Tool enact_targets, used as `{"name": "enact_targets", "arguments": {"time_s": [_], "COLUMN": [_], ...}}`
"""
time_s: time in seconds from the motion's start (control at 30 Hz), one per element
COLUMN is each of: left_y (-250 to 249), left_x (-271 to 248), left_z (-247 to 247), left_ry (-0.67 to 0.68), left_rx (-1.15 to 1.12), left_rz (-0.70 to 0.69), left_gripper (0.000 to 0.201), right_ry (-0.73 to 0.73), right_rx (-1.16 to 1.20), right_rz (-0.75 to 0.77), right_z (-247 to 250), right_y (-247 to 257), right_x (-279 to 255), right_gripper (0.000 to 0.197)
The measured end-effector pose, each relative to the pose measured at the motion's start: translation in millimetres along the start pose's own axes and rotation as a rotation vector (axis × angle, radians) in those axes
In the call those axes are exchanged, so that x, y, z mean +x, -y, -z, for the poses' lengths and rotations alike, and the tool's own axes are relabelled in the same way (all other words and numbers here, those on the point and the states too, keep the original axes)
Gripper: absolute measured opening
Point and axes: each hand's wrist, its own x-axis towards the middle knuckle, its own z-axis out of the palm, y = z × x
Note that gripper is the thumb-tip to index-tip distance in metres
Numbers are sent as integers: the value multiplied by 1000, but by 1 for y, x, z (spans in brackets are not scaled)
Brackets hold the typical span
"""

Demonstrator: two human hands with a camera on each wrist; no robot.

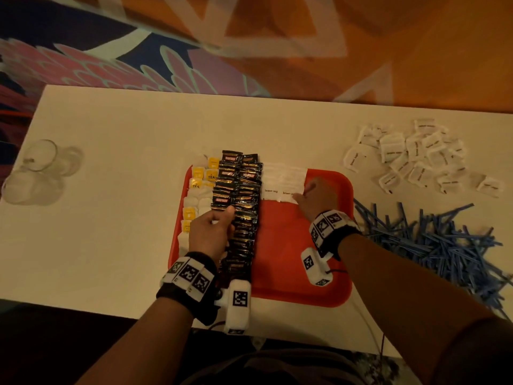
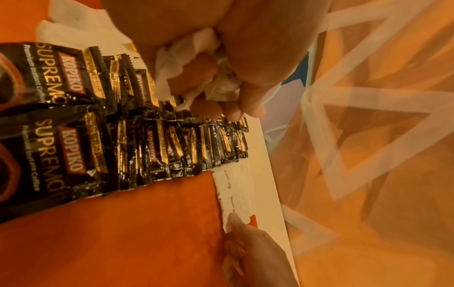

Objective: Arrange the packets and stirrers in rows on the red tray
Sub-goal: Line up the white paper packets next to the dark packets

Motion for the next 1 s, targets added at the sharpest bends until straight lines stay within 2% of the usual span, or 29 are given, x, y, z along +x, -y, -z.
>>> {"name": "enact_targets", "arguments": {"time_s": [0.1, 0.17, 0.3, 0.47, 0.57, 0.67, 0.87, 1.0], "left_y": [1, 2, 5, 8, -1, -12, -35, -56], "left_x": [0, 0, 0, -2, -8, -14, -32, -52], "left_z": [3, 5, 12, 20, 19, 14, 3, -5], "left_ry": [-1, -4, -6, 29, 116, 211, 416, 526], "left_rx": [-2, 8, -1, -52, -125, -279, -423, -390], "left_rz": [13, 12, 15, 36, 129, 210, 160, 90], "left_gripper": [36, 36, 33, 38, 47, 60, 73, 72], "right_ry": [30, 79, 119, 124, 83, 105, 311, 276], "right_rx": [-154, -245, -251, -187, -93, 123, 218, 157], "right_rz": [291, 389, 345, 315, 315, 272, 394, 382], "right_z": [-4, -13, -25, -16, -5, 8, 43, 62], "right_y": [8, 11, 10, 12, 20, 38, 73, 80], "right_x": [-8, -9, -5, -9, -22, -45, -103, -132], "right_gripper": [12, 12, 23, 23, 20, 14, 8, 12]}}
